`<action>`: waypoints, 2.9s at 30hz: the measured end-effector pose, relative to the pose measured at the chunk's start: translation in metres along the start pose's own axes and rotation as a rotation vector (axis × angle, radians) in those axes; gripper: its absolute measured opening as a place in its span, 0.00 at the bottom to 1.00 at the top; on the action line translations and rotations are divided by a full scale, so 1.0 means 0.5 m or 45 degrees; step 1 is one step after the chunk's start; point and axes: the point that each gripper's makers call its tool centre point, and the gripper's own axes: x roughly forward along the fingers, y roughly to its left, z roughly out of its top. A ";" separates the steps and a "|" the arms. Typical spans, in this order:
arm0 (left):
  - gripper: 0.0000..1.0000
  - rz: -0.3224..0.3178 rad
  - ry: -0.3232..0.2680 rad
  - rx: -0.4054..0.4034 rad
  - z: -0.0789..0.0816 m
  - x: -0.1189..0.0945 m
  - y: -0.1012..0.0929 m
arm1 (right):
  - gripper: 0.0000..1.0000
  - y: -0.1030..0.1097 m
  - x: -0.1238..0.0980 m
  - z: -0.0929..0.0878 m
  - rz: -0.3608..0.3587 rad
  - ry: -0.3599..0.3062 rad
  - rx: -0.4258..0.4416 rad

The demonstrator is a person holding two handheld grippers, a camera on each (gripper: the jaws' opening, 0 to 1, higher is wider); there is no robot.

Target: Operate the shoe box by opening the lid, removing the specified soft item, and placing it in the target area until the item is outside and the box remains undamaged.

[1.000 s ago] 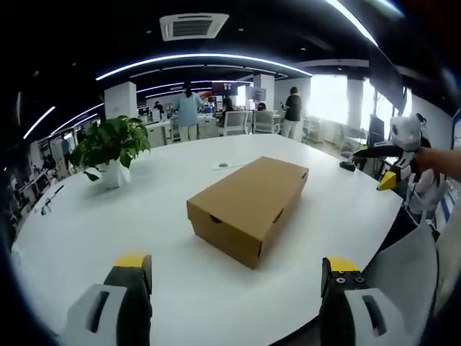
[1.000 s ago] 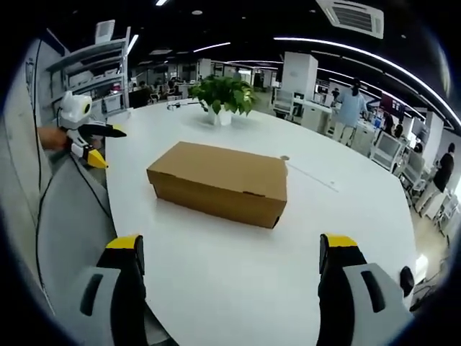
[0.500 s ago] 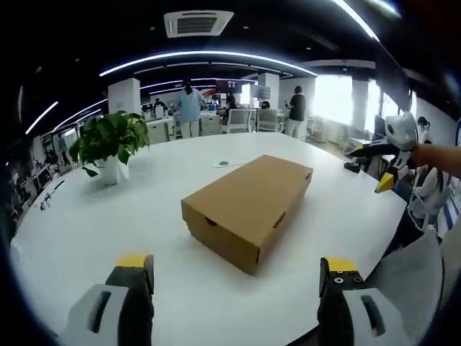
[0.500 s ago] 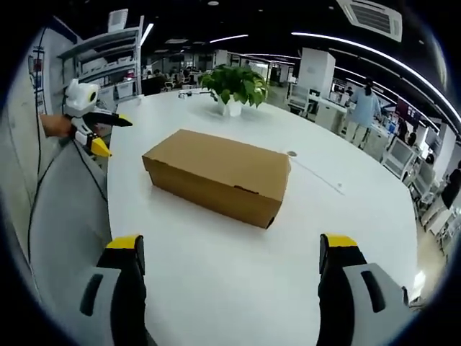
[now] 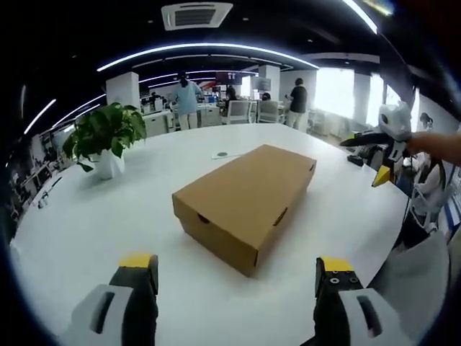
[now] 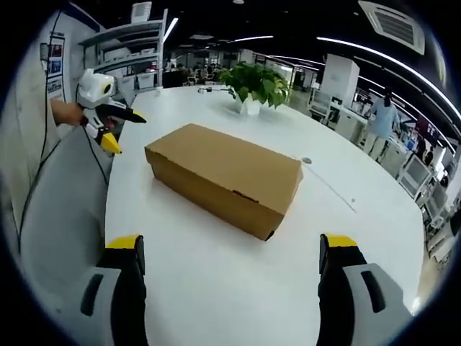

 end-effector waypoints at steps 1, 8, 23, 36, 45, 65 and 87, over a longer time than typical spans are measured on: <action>0.91 0.001 0.002 -0.003 -0.001 0.004 -0.001 | 0.94 -0.003 0.004 0.000 0.005 0.003 -0.009; 0.87 0.017 0.001 0.012 -0.003 0.021 -0.002 | 0.88 -0.023 0.036 0.010 0.059 -0.006 -0.037; 0.67 0.039 -0.012 0.001 -0.007 0.067 -0.010 | 0.70 -0.074 0.100 0.003 0.081 0.012 -0.064; 0.59 0.063 -0.007 0.004 -0.001 0.103 -0.018 | 0.56 -0.100 0.157 -0.010 0.104 0.073 -0.138; 0.54 0.079 0.007 -0.002 -0.003 0.125 -0.016 | 0.52 -0.104 0.179 0.001 0.130 0.074 -0.100; 0.48 0.009 0.056 0.036 -0.004 0.126 -0.017 | 0.49 -0.090 0.191 0.007 0.088 0.086 -0.027; 0.46 -0.123 0.189 0.130 -0.024 0.098 0.041 | 0.49 -0.003 0.183 0.010 -0.075 0.067 0.059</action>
